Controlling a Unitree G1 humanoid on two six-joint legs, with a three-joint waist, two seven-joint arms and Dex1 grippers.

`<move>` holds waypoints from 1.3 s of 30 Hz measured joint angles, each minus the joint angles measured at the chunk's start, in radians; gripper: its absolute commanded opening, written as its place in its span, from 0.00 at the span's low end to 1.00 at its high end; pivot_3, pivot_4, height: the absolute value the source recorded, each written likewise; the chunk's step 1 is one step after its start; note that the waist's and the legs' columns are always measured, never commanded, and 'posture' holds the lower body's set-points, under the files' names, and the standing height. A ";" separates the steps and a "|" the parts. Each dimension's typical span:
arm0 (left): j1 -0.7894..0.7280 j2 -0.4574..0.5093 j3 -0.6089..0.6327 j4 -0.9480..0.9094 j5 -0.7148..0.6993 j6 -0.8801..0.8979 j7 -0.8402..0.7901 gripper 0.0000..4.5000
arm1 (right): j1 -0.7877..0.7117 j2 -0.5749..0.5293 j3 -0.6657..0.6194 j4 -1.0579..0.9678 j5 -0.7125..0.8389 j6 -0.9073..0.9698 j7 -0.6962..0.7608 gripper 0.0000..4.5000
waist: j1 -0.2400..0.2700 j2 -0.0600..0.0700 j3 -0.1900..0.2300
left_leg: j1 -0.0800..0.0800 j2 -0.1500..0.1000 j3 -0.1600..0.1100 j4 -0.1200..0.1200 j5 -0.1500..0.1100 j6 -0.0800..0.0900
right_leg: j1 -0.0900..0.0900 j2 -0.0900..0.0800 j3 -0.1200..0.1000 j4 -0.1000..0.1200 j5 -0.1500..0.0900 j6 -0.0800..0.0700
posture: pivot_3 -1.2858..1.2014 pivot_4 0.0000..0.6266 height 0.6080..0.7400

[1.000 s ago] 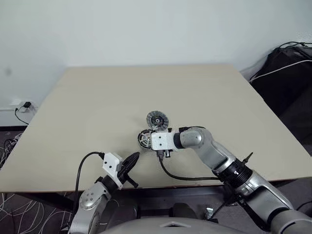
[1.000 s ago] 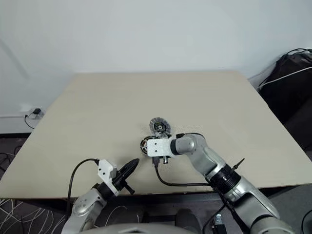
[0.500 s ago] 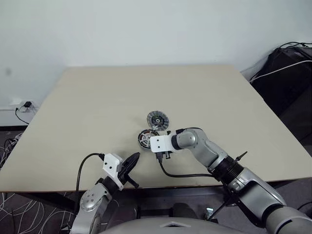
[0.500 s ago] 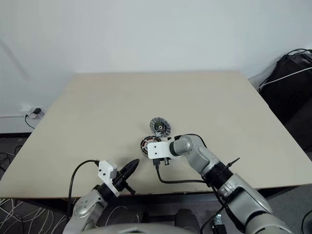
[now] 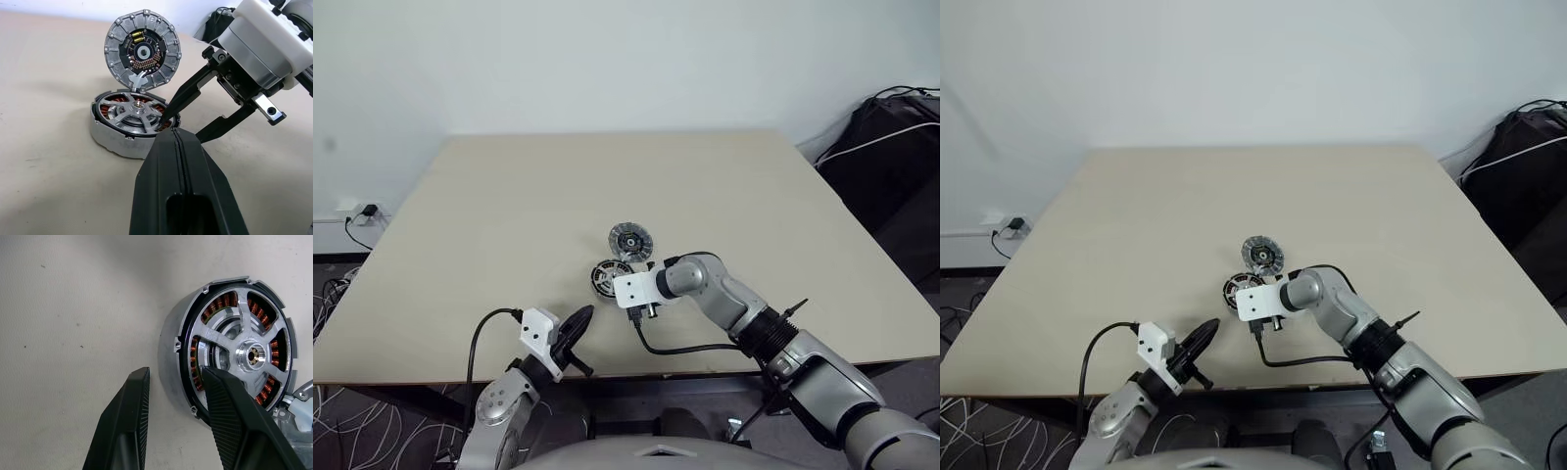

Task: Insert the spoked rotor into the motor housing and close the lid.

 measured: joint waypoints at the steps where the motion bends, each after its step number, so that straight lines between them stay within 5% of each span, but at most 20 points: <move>1: 0.001 0.000 0.000 0.000 0.000 0.000 0.000 0.00 | 0.000 0.000 0.000 0.000 -0.005 -0.006 0.001 0.41 | 0.000 0.000 0.000 | 0.000 0.000 0.000 0.000 0.000 0.000 | 0.000 0.000 0.000 0.000 0.000 0.000 | 0.52 0.00 1.00; 7: 0.002 -0.001 0.000 0.000 0.000 0.000 0.001 0.00 | -0.002 0.005 0.001 0.000 -0.021 -0.013 0.008 0.41 | 0.000 0.000 0.000 | 0.000 0.000 0.000 0.000 0.000 0.000 | 0.000 0.000 0.000 0.000 0.000 0.000 | 0.52 0.00 1.00; 10: 0.001 -0.002 0.000 0.000 0.000 0.000 0.001 0.00 | -0.005 0.009 0.001 0.002 -0.029 -0.013 0.010 0.23 | 0.000 0.000 0.000 | 0.000 0.000 0.000 0.000 0.000 0.000 | 0.000 0.000 0.000 0.000 0.000 0.000 | 0.52 0.00 1.00; 25: -0.003 -0.007 0.000 0.000 0.000 -0.001 0.001 0.00 | -0.007 0.022 -0.006 0.013 -0.032 -0.008 -0.002 0.23 | -0.002 0.000 -0.001 | 0.001 0.000 0.000 0.000 0.000 0.000 | 0.000 0.000 0.000 0.001 0.000 0.000 | 0.52 0.00 1.00; 29: -0.005 -0.010 0.000 0.002 0.000 -0.001 0.001 0.00 | -0.003 0.022 -0.010 0.012 -0.028 -0.006 0.008 0.03 | -0.002 0.000 -0.001 | 0.001 0.000 0.000 0.000 0.000 0.000 | 0.000 0.001 0.000 0.001 0.000 0.000 | 0.52 0.00 1.00; 39: -0.013 -0.012 0.000 0.005 0.000 0.000 0.000 0.00 | 0.001 0.022 -0.010 0.012 -0.028 -0.006 0.003 0.03 | -0.003 0.000 -0.001 | 0.001 0.000 0.000 0.000 0.000 0.000 | 0.000 0.001 0.000 0.001 0.000 0.000 | 0.52 0.00 1.00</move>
